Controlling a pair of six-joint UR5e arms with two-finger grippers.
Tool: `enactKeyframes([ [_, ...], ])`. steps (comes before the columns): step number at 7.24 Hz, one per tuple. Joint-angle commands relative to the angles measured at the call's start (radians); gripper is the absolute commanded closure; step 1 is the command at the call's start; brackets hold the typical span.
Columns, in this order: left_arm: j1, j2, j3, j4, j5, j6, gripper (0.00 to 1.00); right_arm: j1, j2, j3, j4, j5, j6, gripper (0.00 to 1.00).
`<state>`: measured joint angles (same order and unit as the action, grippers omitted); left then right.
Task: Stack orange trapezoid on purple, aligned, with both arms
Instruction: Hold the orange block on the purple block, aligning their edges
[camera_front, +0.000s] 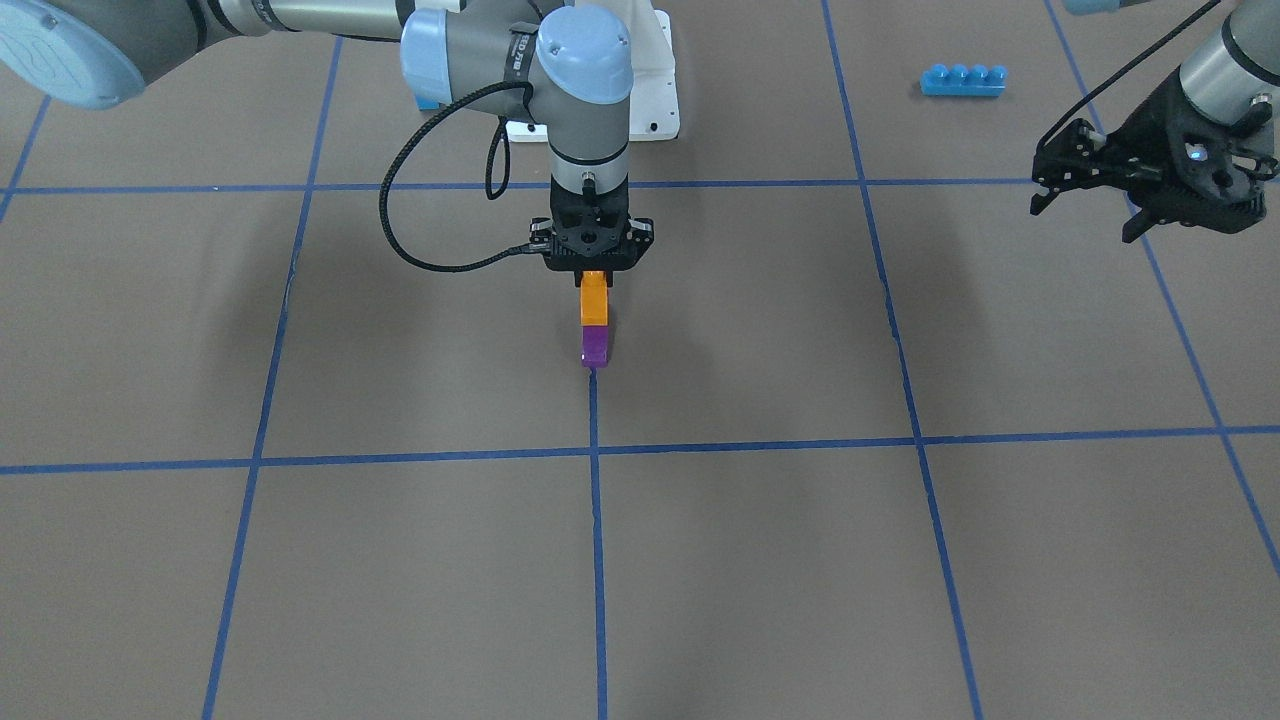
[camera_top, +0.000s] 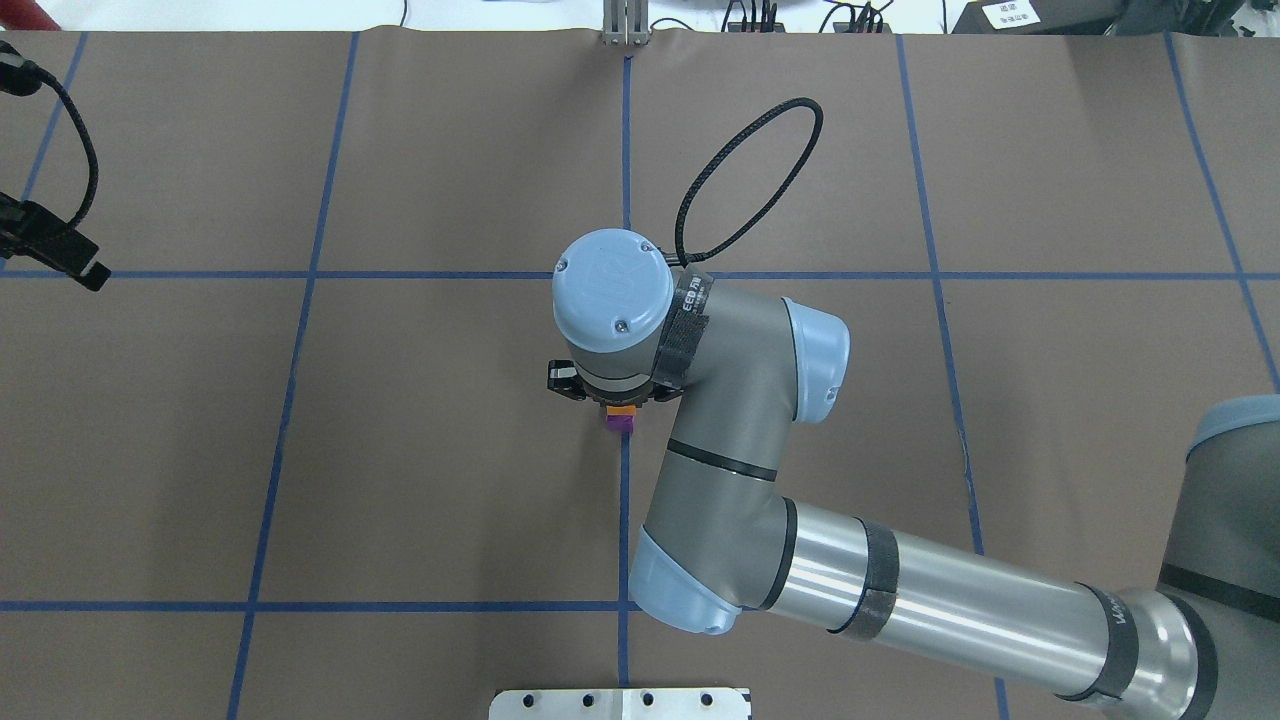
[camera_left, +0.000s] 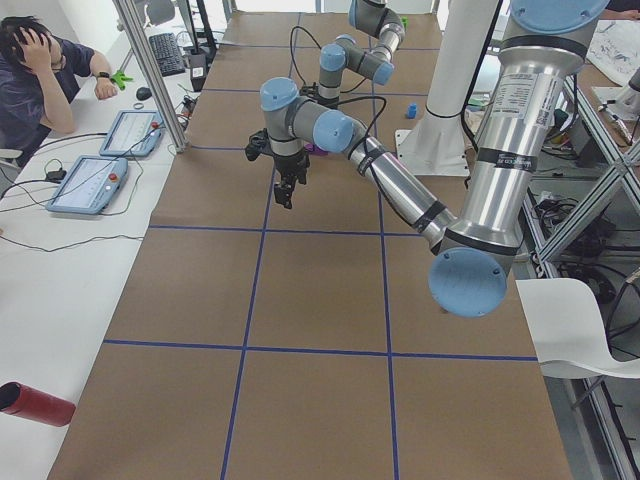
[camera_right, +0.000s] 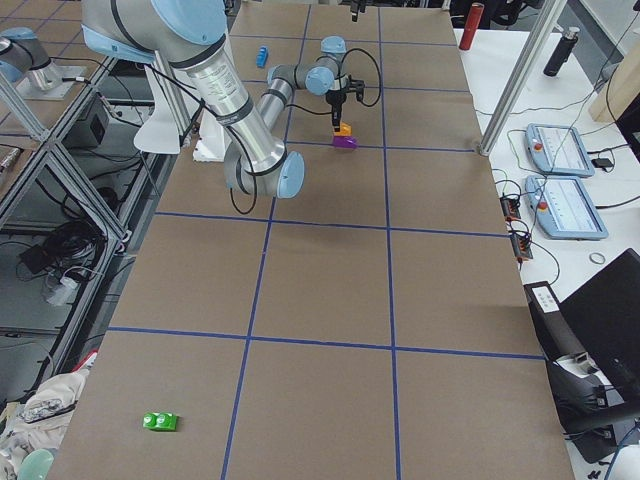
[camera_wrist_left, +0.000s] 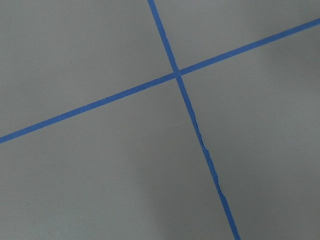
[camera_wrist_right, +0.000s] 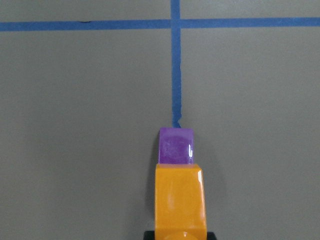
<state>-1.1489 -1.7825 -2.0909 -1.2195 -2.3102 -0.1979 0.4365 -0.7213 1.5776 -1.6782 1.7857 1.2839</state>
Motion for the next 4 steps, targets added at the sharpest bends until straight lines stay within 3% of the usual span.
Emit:
enactKeyframes([
  [1,0.000,0.000,0.005,0.000,-0.001,0.000,0.00,-0.005,-0.001,-0.002,0.000,-0.012,0.000,1.00],
  [4,0.000,-0.002,0.006,-0.002,-0.001,0.000,0.00,-0.007,-0.001,-0.016,0.002,-0.020,-0.003,1.00],
])
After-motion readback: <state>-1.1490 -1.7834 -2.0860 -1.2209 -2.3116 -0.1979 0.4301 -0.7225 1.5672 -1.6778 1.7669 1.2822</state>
